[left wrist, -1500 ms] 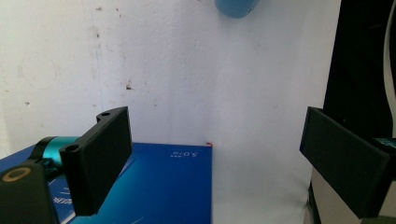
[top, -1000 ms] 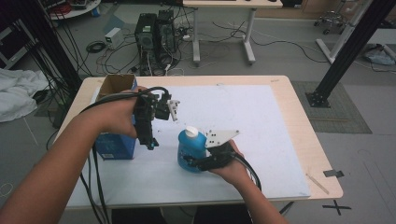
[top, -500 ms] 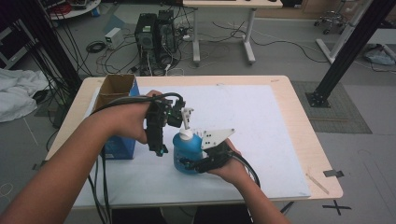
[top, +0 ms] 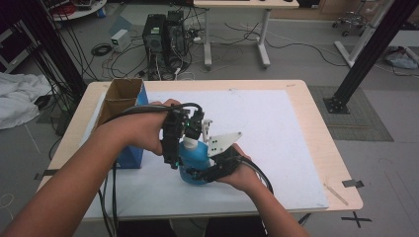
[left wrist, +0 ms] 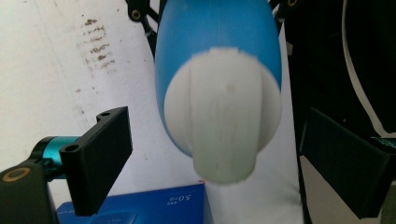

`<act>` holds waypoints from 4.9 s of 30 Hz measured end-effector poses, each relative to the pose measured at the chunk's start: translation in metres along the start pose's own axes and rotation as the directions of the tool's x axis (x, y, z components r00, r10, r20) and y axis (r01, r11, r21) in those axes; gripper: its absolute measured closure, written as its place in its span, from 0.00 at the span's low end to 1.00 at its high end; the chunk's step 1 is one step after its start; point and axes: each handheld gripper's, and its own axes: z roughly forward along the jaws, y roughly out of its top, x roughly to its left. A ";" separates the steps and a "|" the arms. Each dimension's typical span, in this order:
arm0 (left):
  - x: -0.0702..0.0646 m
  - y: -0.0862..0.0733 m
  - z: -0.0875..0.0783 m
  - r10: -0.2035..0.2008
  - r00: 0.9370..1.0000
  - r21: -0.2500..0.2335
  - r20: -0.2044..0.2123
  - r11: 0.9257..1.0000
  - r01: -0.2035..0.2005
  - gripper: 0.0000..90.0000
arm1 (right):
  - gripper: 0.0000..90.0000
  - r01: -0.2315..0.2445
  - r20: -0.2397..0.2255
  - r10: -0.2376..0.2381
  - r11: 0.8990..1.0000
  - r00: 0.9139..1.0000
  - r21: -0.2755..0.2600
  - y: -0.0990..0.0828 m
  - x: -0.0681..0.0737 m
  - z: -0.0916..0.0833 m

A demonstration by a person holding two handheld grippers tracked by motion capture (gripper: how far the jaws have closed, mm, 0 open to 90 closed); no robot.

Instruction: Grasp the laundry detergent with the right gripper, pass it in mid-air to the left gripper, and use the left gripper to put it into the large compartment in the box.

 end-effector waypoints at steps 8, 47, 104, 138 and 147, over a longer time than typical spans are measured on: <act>0.001 0.007 0.005 0.005 1.000 0.010 -0.002 1.000 -0.005 0.10 | 0.52 0.002 -0.010 -0.002 1.000 1.000 -0.002 0.003 0.000 0.001; 0.002 0.018 0.022 0.013 1.000 0.074 -0.011 0.997 -0.012 0.16 | 0.52 -0.005 -0.020 0.005 1.000 1.000 -0.007 0.007 0.000 0.003; 0.001 0.018 0.024 -0.012 1.000 0.100 0.016 0.995 0.010 0.41 | 0.52 -0.003 -0.024 0.003 1.000 1.000 -0.005 0.009 0.001 0.008; 0.002 0.018 0.017 -0.057 0.998 0.094 0.019 0.994 0.055 0.43 | 0.46 -0.009 -0.064 0.007 1.000 0.998 -0.027 0.010 -0.004 0.001; 0.004 0.011 0.015 -0.085 0.996 0.107 0.022 0.991 0.083 0.43 | 0.35 -0.066 -0.046 0.065 0.997 0.997 -0.026 0.010 -0.008 -0.005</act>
